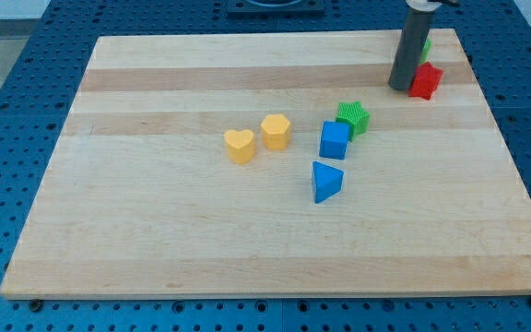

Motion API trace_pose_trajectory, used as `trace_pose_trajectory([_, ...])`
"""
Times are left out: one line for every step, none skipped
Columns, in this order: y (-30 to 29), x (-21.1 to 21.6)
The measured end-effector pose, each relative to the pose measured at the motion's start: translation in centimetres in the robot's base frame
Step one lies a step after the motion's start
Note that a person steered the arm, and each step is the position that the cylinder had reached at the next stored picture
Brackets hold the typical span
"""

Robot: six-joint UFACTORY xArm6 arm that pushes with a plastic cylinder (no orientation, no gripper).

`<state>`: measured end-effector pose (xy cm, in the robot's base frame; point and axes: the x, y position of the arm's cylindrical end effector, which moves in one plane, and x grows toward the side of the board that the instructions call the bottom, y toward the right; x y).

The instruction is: Tap the green star

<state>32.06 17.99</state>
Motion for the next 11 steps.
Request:
trace_pose_trajectory([-0.3,0.0])
trace_pose_trajectory([-1.8,0.0])
trace_pose_trajectory([-3.2,0.0])
trace_pose_trajectory([-4.5,0.0])
trace_pose_trajectory([-6.1,-0.1])
trace_pose_trajectory([-7.9,-0.1])
trace_pose_trajectory([-10.3,-0.1])
trace_pose_trajectory([-12.7,0.0])
trace_pose_trajectory([-14.1,0.8])
trace_pose_trajectory([-14.1,2.8])
trace_pose_trajectory([-14.1,4.7])
